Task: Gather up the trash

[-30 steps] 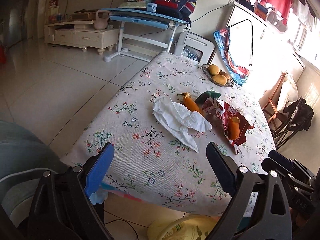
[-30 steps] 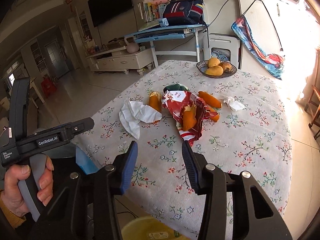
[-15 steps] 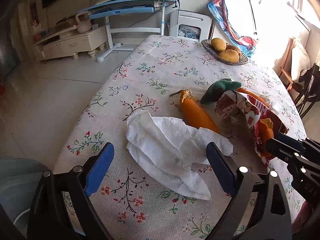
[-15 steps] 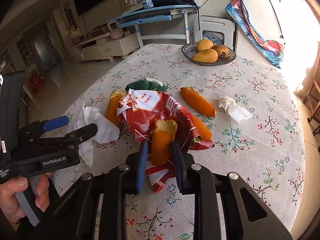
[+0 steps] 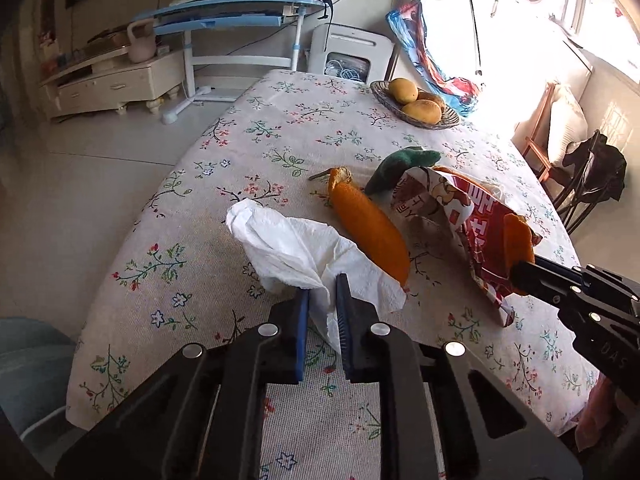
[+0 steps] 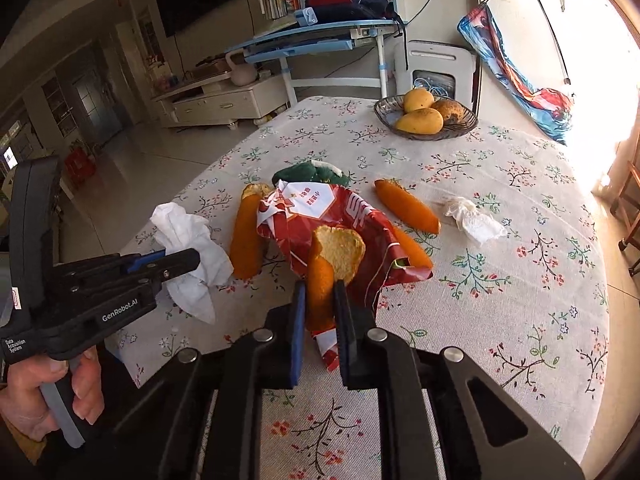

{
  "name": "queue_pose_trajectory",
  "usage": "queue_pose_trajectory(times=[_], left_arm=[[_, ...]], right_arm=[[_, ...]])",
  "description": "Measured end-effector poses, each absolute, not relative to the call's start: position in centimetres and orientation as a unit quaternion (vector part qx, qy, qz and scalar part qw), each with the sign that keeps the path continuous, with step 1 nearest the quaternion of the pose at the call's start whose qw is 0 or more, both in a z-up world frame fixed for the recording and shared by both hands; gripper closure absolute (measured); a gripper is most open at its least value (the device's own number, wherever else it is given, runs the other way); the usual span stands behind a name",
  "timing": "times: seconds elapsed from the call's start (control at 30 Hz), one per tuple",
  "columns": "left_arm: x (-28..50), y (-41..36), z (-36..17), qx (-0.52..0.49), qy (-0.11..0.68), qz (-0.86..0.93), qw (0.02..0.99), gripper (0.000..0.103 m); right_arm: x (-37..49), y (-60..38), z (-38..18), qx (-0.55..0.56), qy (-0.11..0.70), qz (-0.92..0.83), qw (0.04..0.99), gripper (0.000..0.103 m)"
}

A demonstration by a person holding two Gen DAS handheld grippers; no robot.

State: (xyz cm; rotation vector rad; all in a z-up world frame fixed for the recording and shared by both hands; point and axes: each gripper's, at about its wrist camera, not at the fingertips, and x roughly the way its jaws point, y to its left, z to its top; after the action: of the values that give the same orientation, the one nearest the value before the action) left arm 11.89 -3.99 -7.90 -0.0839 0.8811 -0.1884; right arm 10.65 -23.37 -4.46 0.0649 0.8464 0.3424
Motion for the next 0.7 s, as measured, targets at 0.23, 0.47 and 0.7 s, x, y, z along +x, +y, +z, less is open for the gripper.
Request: queue_pose_trajectory(times=[0.23,0.47,0.7], left_arm=[[9.8,-4.4,-8.0,-0.028,0.426,-0.116,0.897,0.09],[9.3,-4.1,-8.6,-0.036,0.429,-0.108,0.896,0.064],[9.2,-3.4,-8.0,-0.036,0.411,-0.086,0.907,0.038]], right_arm=[[7.5,-24.0,-5.2,0.013,0.462,0.17,0.871,0.088],[6.8,-24.2,-6.4,0.01,0.47,0.152,0.869,0.079],[7.0,-24.9,-6.5,0.038,0.454,0.142,0.879,0.048]])
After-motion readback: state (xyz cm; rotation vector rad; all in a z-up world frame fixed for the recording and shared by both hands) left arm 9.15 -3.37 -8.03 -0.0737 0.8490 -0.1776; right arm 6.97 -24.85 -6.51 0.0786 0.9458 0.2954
